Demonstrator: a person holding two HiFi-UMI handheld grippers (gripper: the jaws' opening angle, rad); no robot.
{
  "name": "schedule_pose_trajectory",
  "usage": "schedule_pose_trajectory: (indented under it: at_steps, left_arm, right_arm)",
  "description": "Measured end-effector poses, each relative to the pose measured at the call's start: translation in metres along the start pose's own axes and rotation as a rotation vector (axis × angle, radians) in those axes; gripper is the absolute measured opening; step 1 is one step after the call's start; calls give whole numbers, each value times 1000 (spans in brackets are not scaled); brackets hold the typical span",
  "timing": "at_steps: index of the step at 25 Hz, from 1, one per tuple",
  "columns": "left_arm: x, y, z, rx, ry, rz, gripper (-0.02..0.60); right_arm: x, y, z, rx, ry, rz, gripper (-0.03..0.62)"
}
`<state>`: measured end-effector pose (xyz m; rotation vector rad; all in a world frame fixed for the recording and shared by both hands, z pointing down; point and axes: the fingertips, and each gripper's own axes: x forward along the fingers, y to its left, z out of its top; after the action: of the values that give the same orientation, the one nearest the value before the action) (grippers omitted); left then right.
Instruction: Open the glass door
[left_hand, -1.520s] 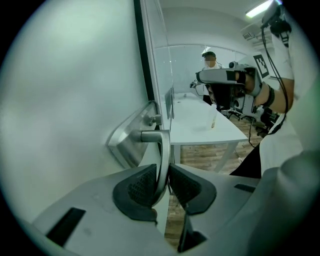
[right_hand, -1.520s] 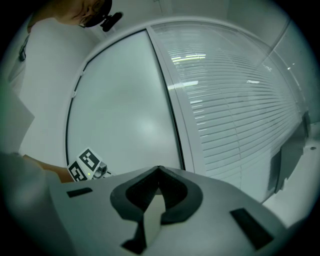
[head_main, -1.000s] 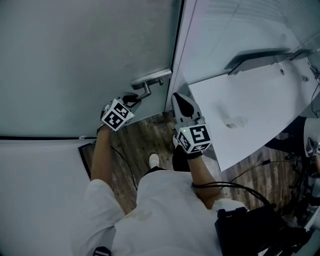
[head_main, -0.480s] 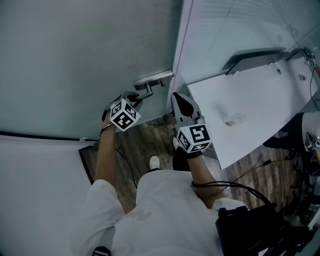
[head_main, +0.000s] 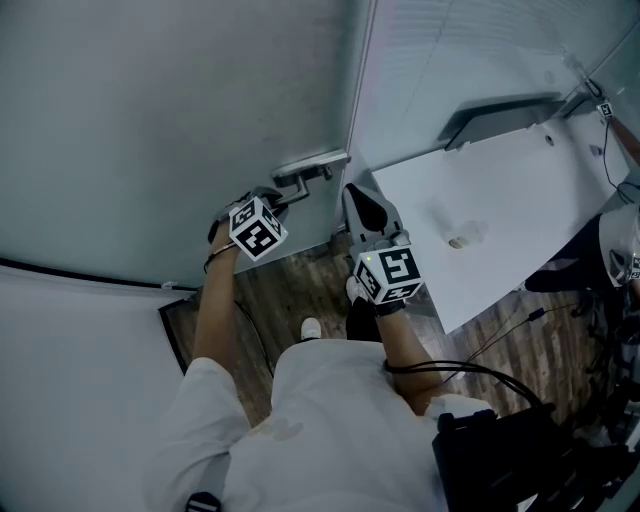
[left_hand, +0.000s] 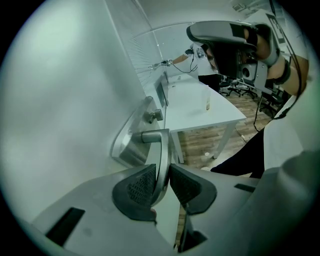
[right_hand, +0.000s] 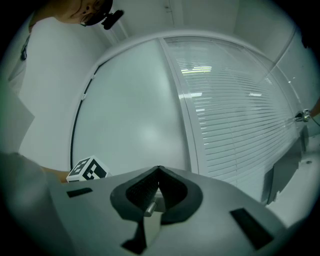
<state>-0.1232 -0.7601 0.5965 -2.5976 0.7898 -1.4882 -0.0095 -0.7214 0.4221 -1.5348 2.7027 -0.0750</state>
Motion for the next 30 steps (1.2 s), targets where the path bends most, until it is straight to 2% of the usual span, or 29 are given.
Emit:
schedule_pose_trajectory:
  at_steps: [12,24,30]
  left_arm:
    - [-13,-30,-3,23,30,-18,81]
    - [-25,-72,-9,68,12,-10,81]
    - [-35,-97,-9,72,7,-8,81]
  right_arm:
    - [-29,21,12,4,-46,-60,2]
    - [-86,48,3,3,-62,-169,2]
    - [-112,53,15,-27,-67,-182,3]
